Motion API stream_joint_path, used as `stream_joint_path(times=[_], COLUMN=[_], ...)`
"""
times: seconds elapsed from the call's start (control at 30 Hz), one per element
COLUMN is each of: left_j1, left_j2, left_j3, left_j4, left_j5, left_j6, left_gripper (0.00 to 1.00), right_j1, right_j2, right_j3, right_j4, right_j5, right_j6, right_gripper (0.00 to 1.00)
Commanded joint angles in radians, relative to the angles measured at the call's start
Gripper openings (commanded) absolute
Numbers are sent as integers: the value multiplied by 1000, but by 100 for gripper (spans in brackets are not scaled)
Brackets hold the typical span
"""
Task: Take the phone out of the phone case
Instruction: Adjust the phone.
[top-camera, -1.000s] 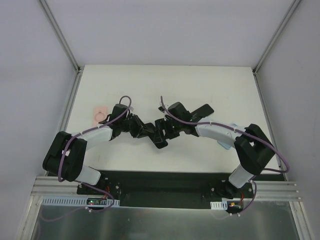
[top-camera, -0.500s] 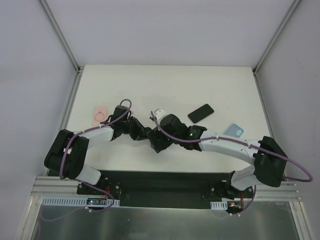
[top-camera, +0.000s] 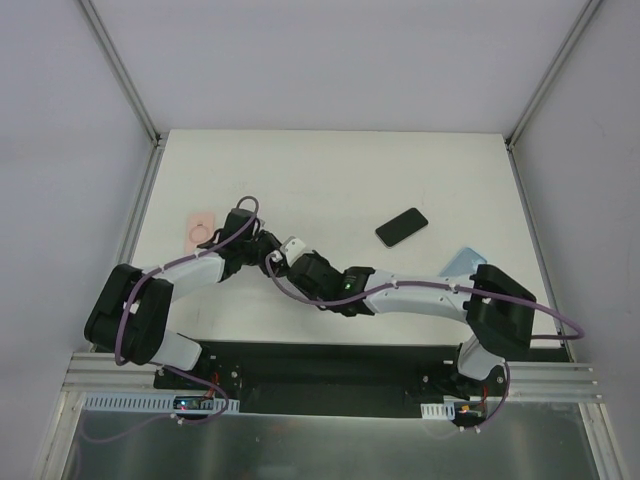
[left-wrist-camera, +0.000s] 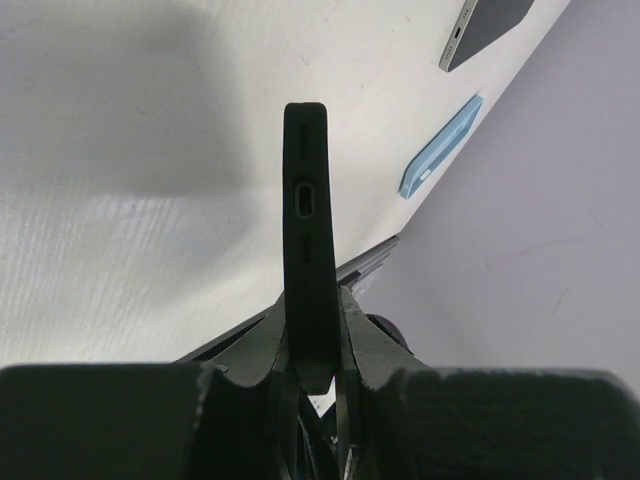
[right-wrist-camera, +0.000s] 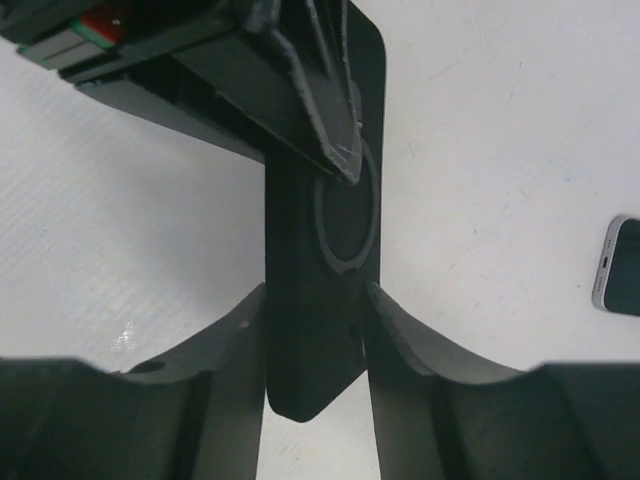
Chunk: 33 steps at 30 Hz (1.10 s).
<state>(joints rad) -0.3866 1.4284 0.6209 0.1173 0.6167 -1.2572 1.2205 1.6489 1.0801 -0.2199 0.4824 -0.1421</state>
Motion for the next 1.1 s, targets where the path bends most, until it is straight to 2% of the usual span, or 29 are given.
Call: stream_joint_path(times=[0.0, 0.03, 0.13, 0.2, 0.23, 0.27, 0.3, 0.37, 0.4, 0.53, 0.7, 0.8, 0.87, 0.93, 0.97, 1.07], left_j1=[-5, -5, -5, -3, -3, -3, -1, 3, 8, 32, 103, 181, 201, 203, 201, 199], left_j2=[-45, -46, -48, -49, -52, -54, -56, -71, -77, -143, -204, -236, -252, -261, -255, -217], left_j3=[31, 31, 31, 31, 33, 33, 33, 36, 42, 63, 112, 135, 161, 184, 204, 232], left_j4=[2, 2, 2, 2, 1, -1, -2, -14, -25, -86, -162, -171, -179, -200, -200, -200], left_j5=[51, 54, 54, 51, 51, 49, 49, 51, 51, 49, 80, 161, 207, 250, 332, 434], left_j6=[-24, -25, -22, -13, 1, 8, 18, 54, 68, 166, 280, 404, 536, 646, 674, 745], left_gripper=[0, 0, 0, 0, 4, 10, 29, 50, 64, 84, 86, 84, 84, 85, 86, 86], right_j1=[5, 8, 14, 13, 13, 14, 11, 1, -3, -32, -125, -194, -266, -314, -353, -418], right_j2=[5, 5, -4, -23, -31, -40, -58, -77, -95, -144, -236, -294, -325, -337, -343, -328], right_j3=[49, 46, 34, 26, 17, 14, 14, 12, 9, -25, -98, -123, -123, -120, -117, -76], right_j4=[30, 33, 40, 40, 39, 36, 27, 10, -8, -24, -4, -4, -13, -27, -32, -79], right_j5=[96, 100, 122, 127, 127, 121, 105, 49, 23, -93, -341, -485, -702, -836, -963, -1149], right_j6=[-36, -45, -54, -57, -63, -68, -71, -79, -80, -71, -33, -27, -25, -28, -34, -60], right_gripper=[36, 24, 1, 1, 2, 1, 1, 2, 1, 1, 1, 2, 1, 2, 1, 1])
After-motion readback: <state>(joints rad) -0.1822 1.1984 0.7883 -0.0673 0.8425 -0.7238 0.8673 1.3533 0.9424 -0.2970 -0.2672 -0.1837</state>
